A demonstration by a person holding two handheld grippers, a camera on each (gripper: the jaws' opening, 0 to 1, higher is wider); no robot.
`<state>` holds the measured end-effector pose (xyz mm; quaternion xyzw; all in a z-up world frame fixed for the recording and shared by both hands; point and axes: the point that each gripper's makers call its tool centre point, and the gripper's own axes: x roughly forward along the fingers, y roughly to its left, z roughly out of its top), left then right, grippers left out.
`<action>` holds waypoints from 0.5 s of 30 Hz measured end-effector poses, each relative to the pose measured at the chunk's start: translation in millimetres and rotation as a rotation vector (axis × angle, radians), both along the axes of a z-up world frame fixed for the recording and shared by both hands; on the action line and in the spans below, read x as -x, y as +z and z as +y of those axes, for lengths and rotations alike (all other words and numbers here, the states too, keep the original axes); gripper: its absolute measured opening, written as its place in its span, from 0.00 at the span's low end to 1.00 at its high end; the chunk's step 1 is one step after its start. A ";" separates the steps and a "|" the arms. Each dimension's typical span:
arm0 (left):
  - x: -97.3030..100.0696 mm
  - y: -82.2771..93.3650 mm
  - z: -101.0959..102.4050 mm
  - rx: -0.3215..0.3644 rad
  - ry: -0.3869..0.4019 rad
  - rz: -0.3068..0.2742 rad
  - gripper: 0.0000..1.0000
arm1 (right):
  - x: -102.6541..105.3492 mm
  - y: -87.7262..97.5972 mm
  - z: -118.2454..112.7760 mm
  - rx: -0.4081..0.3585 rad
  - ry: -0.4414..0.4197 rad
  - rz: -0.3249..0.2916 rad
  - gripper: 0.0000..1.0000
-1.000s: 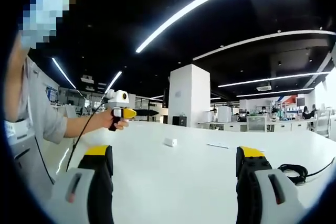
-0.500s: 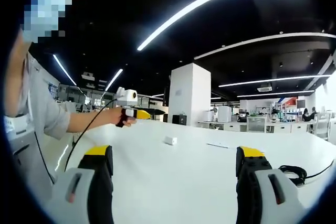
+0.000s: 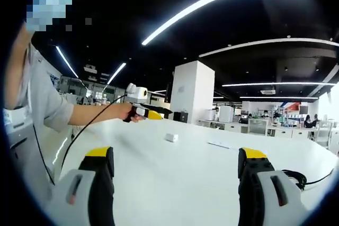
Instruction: Plug the desk Type‑C cable into the charger adapter.
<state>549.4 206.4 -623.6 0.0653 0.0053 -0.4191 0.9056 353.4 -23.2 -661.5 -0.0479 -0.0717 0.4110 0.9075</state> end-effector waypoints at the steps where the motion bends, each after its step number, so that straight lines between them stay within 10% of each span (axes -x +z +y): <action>1: -0.4 -0.3 -0.3 -0.001 0.001 0.000 0.99 | -0.3 -0.3 -0.1 0.006 -0.003 -0.002 1.00; 15: -28.0 -17.2 1.8 -0.040 0.013 0.002 0.97 | -2.1 -1.1 -0.4 0.025 -0.009 -0.010 1.00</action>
